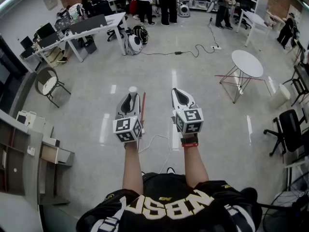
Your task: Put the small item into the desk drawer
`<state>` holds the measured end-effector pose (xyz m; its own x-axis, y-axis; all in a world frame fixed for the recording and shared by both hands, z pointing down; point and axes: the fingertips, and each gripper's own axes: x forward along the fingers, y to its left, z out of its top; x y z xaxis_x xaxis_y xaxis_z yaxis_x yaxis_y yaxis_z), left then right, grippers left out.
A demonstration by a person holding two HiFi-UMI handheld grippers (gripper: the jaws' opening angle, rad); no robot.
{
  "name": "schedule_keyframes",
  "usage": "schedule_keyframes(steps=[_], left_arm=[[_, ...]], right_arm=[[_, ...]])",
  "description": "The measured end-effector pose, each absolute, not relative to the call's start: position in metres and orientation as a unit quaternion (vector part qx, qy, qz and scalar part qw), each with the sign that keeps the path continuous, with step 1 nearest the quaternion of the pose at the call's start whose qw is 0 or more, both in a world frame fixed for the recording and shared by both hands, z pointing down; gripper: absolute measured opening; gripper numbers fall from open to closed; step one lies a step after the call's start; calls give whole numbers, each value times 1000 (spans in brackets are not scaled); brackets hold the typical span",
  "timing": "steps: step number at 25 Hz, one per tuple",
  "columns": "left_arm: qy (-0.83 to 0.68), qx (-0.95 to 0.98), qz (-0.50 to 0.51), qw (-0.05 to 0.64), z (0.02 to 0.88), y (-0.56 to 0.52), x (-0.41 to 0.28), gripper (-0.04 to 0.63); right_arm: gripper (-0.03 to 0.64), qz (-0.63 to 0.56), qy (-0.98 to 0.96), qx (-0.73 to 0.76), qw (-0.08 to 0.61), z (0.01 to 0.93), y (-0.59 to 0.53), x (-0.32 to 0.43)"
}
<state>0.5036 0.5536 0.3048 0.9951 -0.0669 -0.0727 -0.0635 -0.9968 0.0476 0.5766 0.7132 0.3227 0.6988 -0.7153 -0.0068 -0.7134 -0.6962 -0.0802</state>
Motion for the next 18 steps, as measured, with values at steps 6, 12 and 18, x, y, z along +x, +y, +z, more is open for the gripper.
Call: schedule_keyframes(steps=[6, 12, 18], left_arm=[[-37, 998, -35, 25, 308, 543, 488, 120], [-64, 997, -37, 29, 306, 489, 453, 121], [-137, 989, -42, 32, 296, 393, 376, 120]], right_arm=[[8, -30, 407, -913, 19, 325, 690, 558], [8, -25, 461, -886, 37, 324, 619, 533], [8, -34, 547, -836, 38, 320, 499, 468]])
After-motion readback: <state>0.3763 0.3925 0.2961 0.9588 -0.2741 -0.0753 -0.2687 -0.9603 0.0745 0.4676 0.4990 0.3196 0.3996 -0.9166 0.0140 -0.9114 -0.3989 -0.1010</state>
